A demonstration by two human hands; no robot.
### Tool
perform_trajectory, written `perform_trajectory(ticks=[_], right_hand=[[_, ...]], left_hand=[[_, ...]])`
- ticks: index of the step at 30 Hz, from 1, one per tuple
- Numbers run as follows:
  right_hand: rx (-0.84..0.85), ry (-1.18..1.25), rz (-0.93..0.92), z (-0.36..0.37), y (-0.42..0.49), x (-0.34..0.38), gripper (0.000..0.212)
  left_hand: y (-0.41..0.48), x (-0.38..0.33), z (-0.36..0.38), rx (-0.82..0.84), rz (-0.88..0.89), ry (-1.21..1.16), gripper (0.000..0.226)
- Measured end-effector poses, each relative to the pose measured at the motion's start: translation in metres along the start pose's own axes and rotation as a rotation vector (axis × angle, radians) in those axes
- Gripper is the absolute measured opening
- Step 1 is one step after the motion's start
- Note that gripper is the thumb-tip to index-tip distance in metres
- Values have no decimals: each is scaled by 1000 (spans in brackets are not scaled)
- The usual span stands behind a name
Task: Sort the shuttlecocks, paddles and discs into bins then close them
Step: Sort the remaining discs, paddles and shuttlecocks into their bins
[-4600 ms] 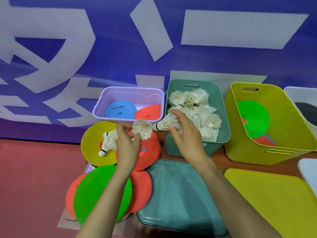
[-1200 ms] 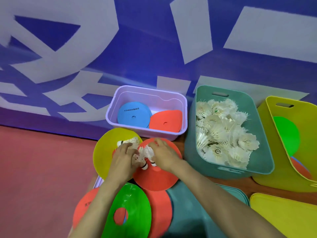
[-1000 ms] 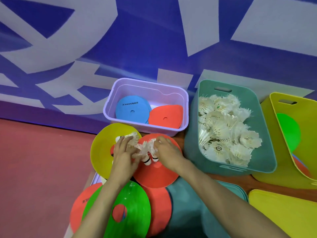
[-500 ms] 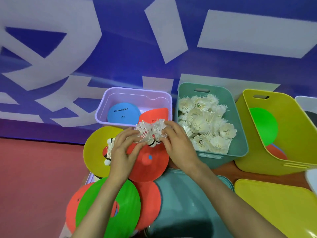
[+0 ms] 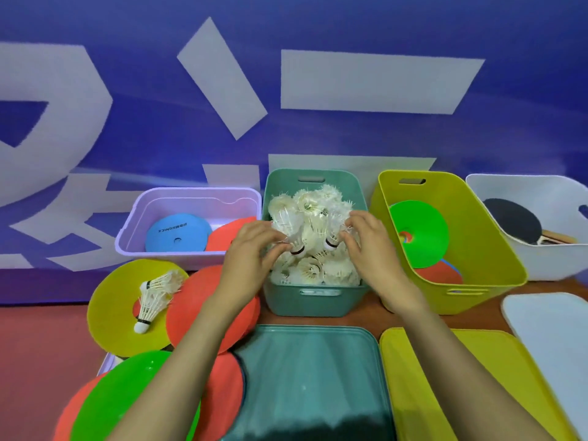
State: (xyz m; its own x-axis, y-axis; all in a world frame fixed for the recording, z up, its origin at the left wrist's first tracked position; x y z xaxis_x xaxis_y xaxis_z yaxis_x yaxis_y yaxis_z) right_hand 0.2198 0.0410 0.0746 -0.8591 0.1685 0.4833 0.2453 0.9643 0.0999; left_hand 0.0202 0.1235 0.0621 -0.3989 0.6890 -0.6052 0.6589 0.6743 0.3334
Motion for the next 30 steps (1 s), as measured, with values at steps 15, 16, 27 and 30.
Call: perform_trajectory(ticks=[15, 16, 27, 30], right_hand=[[651, -171, 85, 30, 27, -40, 10], [666, -174, 86, 32, 31, -39, 9], [709, -175, 22, 51, 45, -38, 15], [761, -125, -15, 49, 45, -41, 29]], left_hand=[[50, 15, 69, 797, -296, 77, 36], [54, 17, 73, 840, -302, 69, 43], [50, 25, 76, 985, -407, -12, 46], [55, 22, 69, 959, -433, -21, 42]])
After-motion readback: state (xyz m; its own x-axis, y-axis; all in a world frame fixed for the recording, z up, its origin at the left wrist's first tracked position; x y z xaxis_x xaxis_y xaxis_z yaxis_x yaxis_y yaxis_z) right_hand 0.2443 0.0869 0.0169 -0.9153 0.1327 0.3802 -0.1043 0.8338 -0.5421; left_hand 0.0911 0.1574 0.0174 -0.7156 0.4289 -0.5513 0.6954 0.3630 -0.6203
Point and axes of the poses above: each hand's wrist, its own y-axis towards the middle knuckle, its own z-axis out of the palm, x = y × z, the point moved 3 cm from there along y, towards the middle knuckle, and after that the axes turned 14 degrees about x, right-handed, at the moved point
